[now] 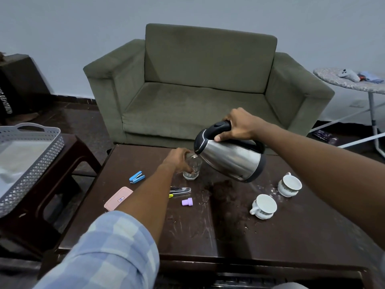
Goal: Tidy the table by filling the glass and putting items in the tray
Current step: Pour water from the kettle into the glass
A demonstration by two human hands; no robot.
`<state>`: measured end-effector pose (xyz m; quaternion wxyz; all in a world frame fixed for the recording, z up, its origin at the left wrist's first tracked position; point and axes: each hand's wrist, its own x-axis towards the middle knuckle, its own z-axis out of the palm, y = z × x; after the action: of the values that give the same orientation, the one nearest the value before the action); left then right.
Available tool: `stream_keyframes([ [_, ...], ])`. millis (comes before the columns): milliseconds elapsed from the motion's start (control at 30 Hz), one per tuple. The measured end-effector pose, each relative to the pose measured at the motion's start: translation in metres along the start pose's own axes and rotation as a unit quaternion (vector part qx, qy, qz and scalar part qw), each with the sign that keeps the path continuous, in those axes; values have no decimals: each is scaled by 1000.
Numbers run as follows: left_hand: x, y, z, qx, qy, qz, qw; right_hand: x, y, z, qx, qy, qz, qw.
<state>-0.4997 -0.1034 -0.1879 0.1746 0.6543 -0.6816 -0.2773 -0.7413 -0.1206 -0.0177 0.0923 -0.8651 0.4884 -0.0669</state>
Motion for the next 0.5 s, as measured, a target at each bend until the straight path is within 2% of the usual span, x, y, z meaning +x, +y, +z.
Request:
stream_keyframes([
  [500, 0, 0, 1, -3, -2, -4, 1000, -7, -12, -38, -53, -14, -3, 998],
])
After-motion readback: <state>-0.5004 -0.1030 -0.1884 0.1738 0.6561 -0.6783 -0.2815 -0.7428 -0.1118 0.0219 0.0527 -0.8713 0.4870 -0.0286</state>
